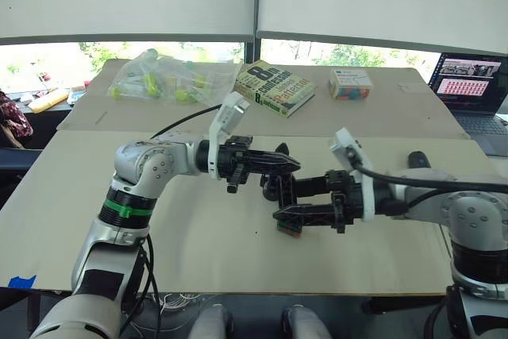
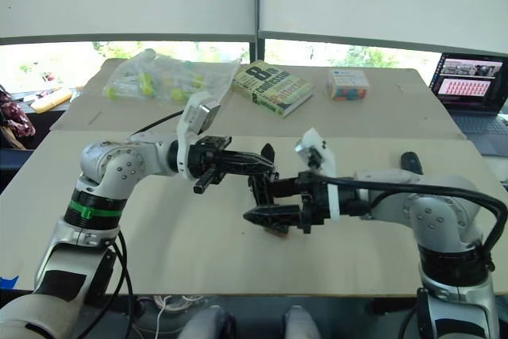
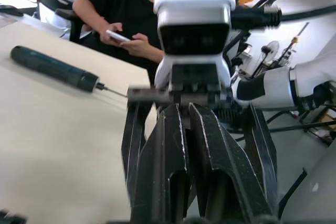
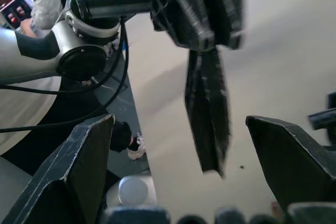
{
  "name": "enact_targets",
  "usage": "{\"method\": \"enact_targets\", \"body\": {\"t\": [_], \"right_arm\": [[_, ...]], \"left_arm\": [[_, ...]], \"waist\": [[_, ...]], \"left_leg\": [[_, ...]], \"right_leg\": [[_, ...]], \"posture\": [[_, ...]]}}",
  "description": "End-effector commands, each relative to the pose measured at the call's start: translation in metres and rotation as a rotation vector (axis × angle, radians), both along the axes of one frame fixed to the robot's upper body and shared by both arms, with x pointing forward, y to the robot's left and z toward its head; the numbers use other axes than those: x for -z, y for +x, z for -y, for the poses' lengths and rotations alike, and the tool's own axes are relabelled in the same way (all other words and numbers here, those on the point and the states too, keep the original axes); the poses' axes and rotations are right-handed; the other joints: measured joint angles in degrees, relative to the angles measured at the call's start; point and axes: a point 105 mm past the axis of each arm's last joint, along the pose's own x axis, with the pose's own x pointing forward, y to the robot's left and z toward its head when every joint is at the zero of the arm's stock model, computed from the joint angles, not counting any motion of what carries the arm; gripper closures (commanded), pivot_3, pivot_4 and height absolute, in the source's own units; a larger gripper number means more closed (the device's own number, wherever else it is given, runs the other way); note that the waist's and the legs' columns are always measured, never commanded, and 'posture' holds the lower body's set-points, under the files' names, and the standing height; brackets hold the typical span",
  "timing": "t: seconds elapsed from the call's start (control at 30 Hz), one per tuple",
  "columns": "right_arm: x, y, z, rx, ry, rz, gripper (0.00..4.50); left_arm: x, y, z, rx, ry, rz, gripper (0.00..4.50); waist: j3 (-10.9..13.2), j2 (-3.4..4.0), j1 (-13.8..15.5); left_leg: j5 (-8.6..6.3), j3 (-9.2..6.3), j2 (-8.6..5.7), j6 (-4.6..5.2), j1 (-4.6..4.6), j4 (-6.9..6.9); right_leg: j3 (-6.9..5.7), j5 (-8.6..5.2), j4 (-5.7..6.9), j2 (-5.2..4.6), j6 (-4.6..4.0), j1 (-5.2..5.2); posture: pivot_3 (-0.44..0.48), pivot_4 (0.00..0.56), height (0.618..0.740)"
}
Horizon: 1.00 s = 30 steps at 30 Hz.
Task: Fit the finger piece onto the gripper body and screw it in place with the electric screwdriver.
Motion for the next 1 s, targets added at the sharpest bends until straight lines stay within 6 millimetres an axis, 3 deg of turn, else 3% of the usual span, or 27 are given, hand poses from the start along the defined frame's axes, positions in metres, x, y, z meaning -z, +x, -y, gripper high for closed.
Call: {"method": "enact_targets", "body": {"t": [0.03, 0.1, 0.13, 0.47, 0.5, 0.7, 0.83, 0.9, 1.0], "right_arm": [[-0.008, -0.005, -0.003, -0.027, 0.015, 0.034, 0.05], [-0.008, -0.005, -0.003, -0.025, 0.016, 0.032, 0.05], [-0.008, -0.005, -0.003, -0.021, 0.017, 0.032, 0.57], [-0.011, -0.001, -0.002, -0.006, 0.031, 0.037, 3.93], [-0.011, -0.001, -0.002, -0.006, 0.033, 0.037, 4.12], [-0.012, -0.003, -0.002, -0.003, 0.064, 0.060, 4.12], [-0.010, -0.005, 0.001, -0.005, 0.064, 0.095, 4.12], [-0.009, -0.006, 0.003, -0.010, 0.071, 0.124, 4.12], [-0.003, -0.005, 0.011, -0.003, 0.044, 0.150, 4.12]], "left_arm": [[-0.008, -0.008, -0.001, 0.028, -0.003, 0.044, 4.50], [-0.006, -0.009, -0.003, 0.032, 0.004, 0.045, 4.50], [-0.006, -0.009, -0.003, 0.033, 0.006, 0.044, 4.50], [-0.004, -0.013, -0.001, 0.051, -0.004, 0.036, 4.50], [-0.005, -0.013, -0.001, 0.052, -0.006, 0.036, 4.50], [-0.013, -0.015, -0.003, 0.067, -0.056, 0.050, 4.50], [-0.022, -0.015, -0.015, 0.043, -0.087, 0.111, 2.94], [-0.023, -0.007, -0.028, -0.026, -0.085, 0.184, 1.93], [-0.006, 0.010, -0.058, -0.143, 0.012, 0.411, 0.49]], "waist": [[0.00, 0.00, -0.06], [0.00, 0.00, -0.10], [0.00, 0.00, -0.12], [0.00, 0.00, -0.14], [0.00, 0.00, -0.15], [0.00, 0.00, -0.15], [0.01, -0.01, -0.16], [0.01, 0.00, -0.17], [0.01, 0.00, -0.45]], "left_leg": [[0.00, 0.00, 0.00, 0.00, 0.00, 0.00], [0.00, 0.00, 0.01, 0.00, 0.01, 0.00], [0.00, 0.00, 0.01, 0.00, 0.01, 0.00], [0.00, 0.00, 0.01, 0.00, 0.01, 0.00], [0.00, 0.00, 0.01, 0.00, 0.01, 0.00], [0.00, 0.00, 0.01, 0.00, 0.01, 0.00], [0.00, 0.00, 0.01, 0.00, 0.01, 0.00], [0.00, 0.00, 0.01, 0.00, 0.01, 0.00], [0.00, 0.00, 0.02, 0.00, 0.05, -0.01]], "right_leg": [[0.00, 0.00, 0.00, 0.01, 0.00, 0.00], [-0.01, 0.00, 0.01, 0.02, 0.00, -0.01], [-0.01, 0.00, 0.01, 0.02, 0.00, -0.01], [-0.01, 0.00, 0.01, 0.02, 0.00, -0.01], [-0.01, 0.00, 0.01, 0.03, 0.00, -0.01], [-0.01, 0.00, 0.02, 0.03, 0.00, -0.01], [-0.01, 0.00, 0.00, 0.03, 0.01, -0.01], [0.00, -0.01, 0.00, 0.03, 0.01, -0.01], [0.00, -0.01, 0.02, 0.07, 0.00, -0.01]], "posture": [[0.000, 0.150, 0.740], [0.000, 0.150, 0.740], [0.000, 0.150, 0.740], [0.000, 0.150, 0.740], [0.000, 0.150, 0.740], [0.000, 0.150, 0.740], [0.000, 0.150, 0.740], [0.000, 0.150, 0.740], [0.000, 0.150, 0.740]]}}
